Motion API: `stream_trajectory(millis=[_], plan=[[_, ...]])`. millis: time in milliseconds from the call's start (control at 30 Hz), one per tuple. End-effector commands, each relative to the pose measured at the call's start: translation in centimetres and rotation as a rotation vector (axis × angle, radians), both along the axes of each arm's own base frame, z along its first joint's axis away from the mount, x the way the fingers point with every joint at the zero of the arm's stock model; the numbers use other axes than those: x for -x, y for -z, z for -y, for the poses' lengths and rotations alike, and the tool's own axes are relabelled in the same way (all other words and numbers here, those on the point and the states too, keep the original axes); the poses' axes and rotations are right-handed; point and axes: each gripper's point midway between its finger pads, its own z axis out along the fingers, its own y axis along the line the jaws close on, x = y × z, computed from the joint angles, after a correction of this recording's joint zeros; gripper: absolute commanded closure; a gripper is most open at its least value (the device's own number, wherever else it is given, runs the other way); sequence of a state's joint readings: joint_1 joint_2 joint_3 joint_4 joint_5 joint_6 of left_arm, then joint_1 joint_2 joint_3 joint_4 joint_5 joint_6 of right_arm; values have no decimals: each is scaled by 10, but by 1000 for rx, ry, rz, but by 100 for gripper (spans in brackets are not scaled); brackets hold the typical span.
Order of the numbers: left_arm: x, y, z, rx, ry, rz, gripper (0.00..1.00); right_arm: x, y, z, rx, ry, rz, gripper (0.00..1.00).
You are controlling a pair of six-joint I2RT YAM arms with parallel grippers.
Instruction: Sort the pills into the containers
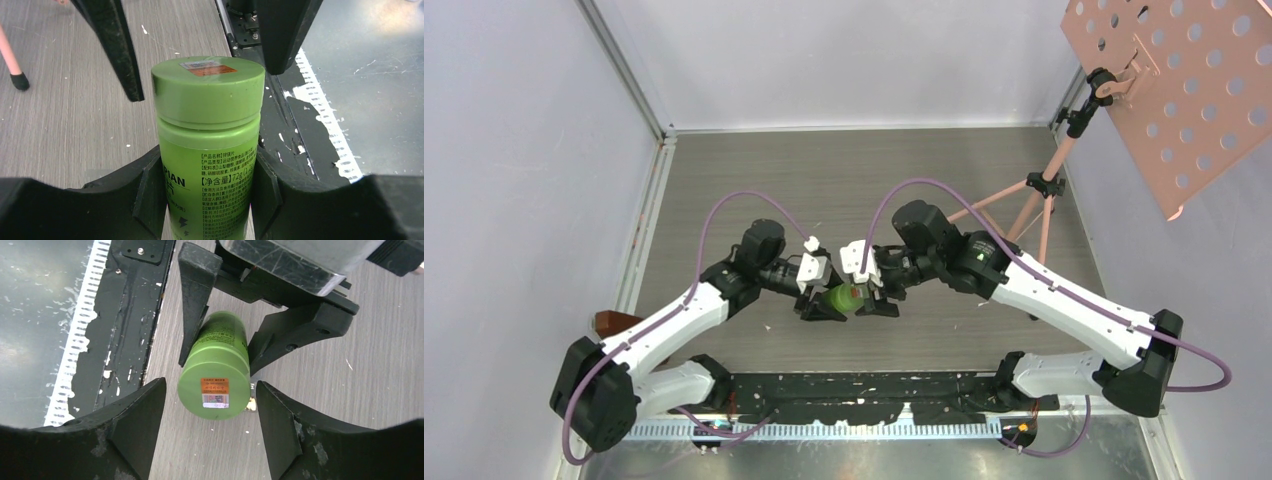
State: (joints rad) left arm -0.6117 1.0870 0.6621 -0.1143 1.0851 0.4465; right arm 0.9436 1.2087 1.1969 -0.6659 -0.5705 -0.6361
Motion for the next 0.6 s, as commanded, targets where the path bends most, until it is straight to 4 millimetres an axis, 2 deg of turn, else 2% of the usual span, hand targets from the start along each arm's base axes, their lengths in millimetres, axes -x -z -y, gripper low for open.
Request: stream_trajectory(millis=[0, 67, 133, 167, 233, 300, 400, 467, 567], plan=[[0, -22, 4, 50, 46, 36, 100, -12, -12, -6, -42, 25, 86, 28], [0, -22, 4, 52, 44, 39, 100, -14, -13, -7, -50, 37, 90, 32], [-1, -23, 4, 53, 40, 45, 100, -15, -14, -8, -55, 48, 86, 42], [-2, -23, 4, 54, 36, 49, 100, -17, -14, -9, -52, 59, 86, 54], [-5, -24, 5, 55, 20, 57, 100, -21, -14, -9, -46, 91, 80, 66], [-11, -23, 5, 45, -12, 69, 100, -21, -12, -9, -49, 125, 46, 71], [-28, -20, 5, 26, -100, 108, 100, -15, -12, -11, -70, 156, -35, 73], [-45, -21, 4, 33, -188, 160, 100, -11, -14, -14, -85, 202, -129, 75], [-63, -25, -1, 57, -302, 238, 100, -6, -13, -22, -93, 319, -307, 85]])
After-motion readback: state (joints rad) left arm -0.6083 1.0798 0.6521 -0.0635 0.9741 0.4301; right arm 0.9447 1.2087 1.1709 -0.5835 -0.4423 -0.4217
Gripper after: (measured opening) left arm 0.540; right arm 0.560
